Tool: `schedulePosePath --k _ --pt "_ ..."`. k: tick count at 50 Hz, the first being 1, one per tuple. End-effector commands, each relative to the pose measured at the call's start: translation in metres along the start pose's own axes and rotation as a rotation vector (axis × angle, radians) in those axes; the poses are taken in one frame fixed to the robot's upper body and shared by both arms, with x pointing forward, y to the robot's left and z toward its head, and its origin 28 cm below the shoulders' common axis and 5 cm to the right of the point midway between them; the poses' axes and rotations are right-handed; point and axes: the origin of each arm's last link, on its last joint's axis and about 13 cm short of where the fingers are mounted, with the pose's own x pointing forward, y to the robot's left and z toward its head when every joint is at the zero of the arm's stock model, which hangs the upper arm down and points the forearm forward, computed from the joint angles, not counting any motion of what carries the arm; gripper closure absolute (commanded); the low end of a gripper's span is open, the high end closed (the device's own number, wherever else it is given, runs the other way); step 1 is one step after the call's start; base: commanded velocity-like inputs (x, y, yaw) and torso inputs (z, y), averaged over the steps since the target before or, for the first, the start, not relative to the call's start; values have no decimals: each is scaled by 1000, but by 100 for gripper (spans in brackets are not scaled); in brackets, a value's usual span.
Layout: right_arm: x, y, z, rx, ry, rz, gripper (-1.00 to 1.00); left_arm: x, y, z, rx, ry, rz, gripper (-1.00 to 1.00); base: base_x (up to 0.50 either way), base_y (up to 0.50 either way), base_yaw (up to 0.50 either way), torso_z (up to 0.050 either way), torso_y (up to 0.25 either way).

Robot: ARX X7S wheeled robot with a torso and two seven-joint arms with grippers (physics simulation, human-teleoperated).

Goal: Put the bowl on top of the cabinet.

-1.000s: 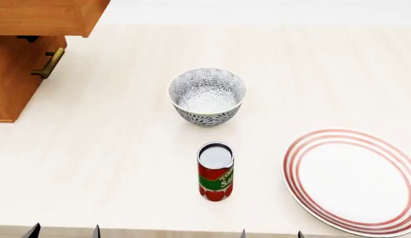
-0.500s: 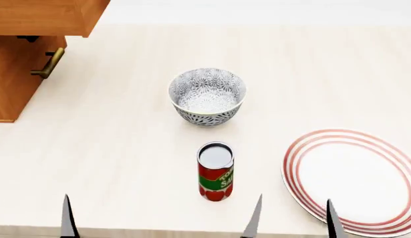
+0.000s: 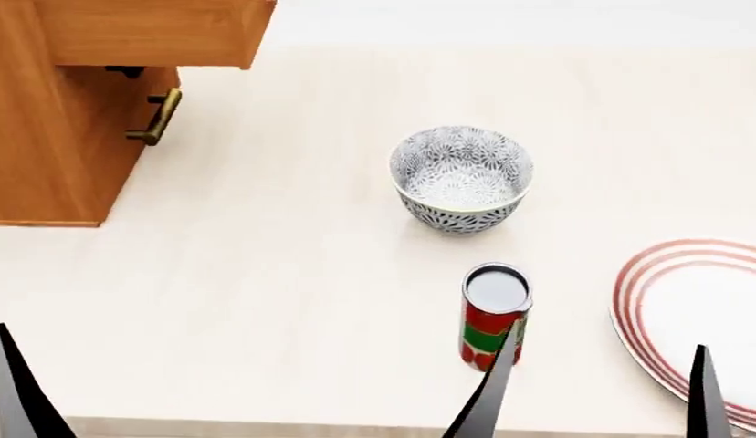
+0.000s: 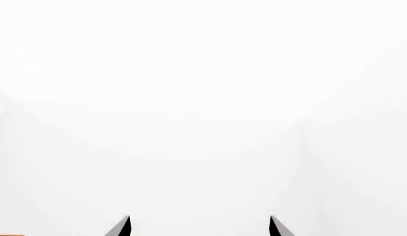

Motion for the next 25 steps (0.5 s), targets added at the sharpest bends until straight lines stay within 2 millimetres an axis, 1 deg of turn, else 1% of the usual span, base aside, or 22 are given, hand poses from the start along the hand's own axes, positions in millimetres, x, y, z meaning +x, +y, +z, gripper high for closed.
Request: schedulePosePath --k 1,25 --pt "1 1 4 -19 -40 -7 -100 0 -1 3 0 -18 -11 -100 0 500 0 0 0" --pt "-3 1 4 -31 -43 9 -100 -3 -3 2 -3 -13 -27 -100 0 500 0 0 0"
